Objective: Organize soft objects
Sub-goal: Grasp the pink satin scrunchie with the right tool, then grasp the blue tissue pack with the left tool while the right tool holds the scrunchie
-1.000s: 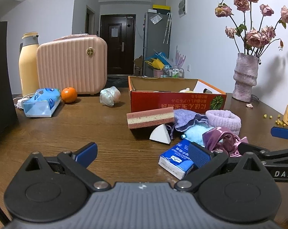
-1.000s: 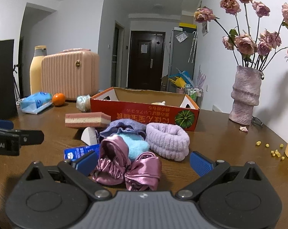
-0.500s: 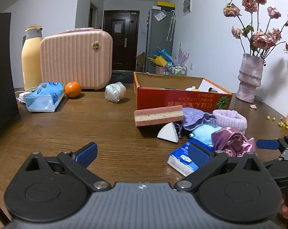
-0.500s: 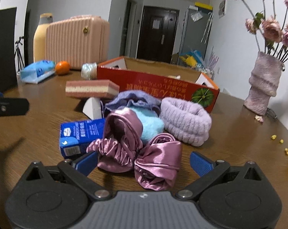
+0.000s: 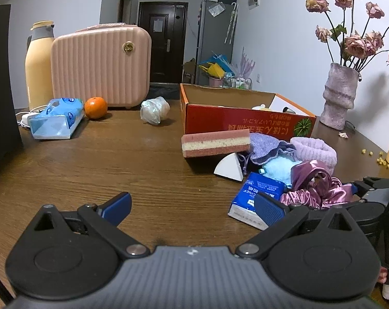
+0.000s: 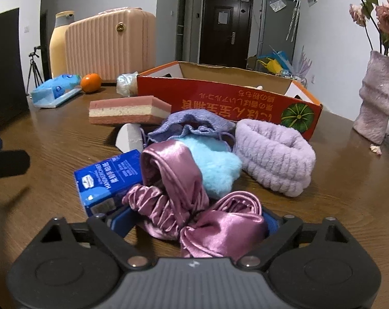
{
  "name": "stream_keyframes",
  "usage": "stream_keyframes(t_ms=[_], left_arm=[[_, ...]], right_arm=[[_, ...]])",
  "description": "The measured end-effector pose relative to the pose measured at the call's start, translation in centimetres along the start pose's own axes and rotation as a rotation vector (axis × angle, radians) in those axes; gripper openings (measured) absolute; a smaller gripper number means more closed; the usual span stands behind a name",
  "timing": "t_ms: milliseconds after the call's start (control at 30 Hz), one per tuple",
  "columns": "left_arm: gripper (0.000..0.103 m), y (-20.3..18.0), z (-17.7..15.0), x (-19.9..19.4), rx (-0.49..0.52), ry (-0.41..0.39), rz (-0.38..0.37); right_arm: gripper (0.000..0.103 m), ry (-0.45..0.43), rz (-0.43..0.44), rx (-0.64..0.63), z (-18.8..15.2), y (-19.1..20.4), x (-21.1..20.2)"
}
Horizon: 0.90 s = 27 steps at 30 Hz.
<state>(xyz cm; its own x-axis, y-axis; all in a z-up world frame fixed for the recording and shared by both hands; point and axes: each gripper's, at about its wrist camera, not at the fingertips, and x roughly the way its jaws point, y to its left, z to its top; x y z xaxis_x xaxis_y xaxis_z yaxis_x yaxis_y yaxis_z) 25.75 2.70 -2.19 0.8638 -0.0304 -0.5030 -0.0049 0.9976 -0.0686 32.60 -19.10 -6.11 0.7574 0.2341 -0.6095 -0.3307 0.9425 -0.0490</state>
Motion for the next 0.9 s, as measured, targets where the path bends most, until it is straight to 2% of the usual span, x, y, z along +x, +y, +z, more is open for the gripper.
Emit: stream_keyframes(t_ms=[233,433,500,667,900], left_arm=[[0.103,0.1,-0.1,0.2,-0.009,0.009,-0.002],[0.103,0.1,0.0,0.2,-0.009,0.012,-0.004],[0.103,0.0,0.0,0.3,-0.008,0.014,-0.002],[0.103,0.0,-0.1,0.6,-0.008,0.023,0.007],[0.103,-0.5,0.0,1.3,-0.005,0.051,0.0]], right_arm=[[0.076,-0.001,0.049,0.013,-0.1,-0.1,-0.2],[0.056,-0.023,0.061,0.02,-0.2,0.0,-1.1],[0.043,-0.038,0.057,0.028,-0.2,-0.1,-1.6],[0.039,-0.064,0.054,0.046,-0.3,-0.6,-2.3],[0.038,-0.128,0.053,0.071,-0.1,-1.3,-3.9]])
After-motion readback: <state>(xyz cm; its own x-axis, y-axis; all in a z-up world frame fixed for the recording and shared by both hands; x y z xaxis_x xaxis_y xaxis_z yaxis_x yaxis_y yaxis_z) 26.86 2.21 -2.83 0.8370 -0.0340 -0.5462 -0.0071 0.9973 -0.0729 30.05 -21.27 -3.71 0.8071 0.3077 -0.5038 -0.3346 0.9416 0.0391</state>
